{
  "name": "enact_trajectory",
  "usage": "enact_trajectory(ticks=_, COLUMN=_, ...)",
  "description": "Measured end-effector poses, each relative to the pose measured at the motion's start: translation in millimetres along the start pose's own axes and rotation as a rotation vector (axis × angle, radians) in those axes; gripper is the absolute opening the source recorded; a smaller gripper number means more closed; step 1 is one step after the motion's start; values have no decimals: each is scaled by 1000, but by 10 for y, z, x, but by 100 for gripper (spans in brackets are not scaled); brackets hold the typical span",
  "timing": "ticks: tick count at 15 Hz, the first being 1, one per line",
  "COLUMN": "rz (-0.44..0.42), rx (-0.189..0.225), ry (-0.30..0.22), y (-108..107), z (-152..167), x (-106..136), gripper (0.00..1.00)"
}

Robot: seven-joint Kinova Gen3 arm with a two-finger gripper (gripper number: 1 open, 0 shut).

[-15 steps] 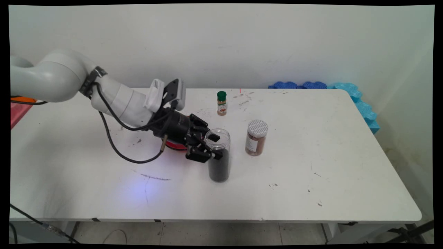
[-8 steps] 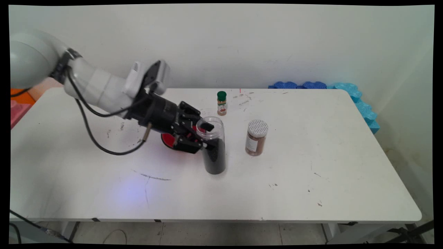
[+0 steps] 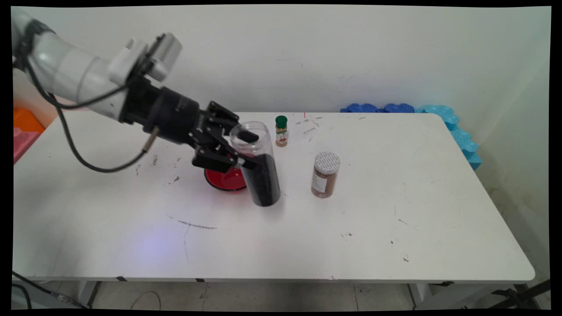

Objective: Pour the black seasoning powder in the red bowl

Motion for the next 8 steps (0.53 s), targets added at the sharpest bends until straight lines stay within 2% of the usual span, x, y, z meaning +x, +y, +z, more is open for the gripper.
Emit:
enact_trajectory(ticks=3, rz=31, rx=-19, ry=21, y=-29, z=-265, x=100, gripper=0)
enact_trajectory(ticks=8, rz=47, rx=-63, ry=21, y=-88, z=-566, x=157, gripper=0)
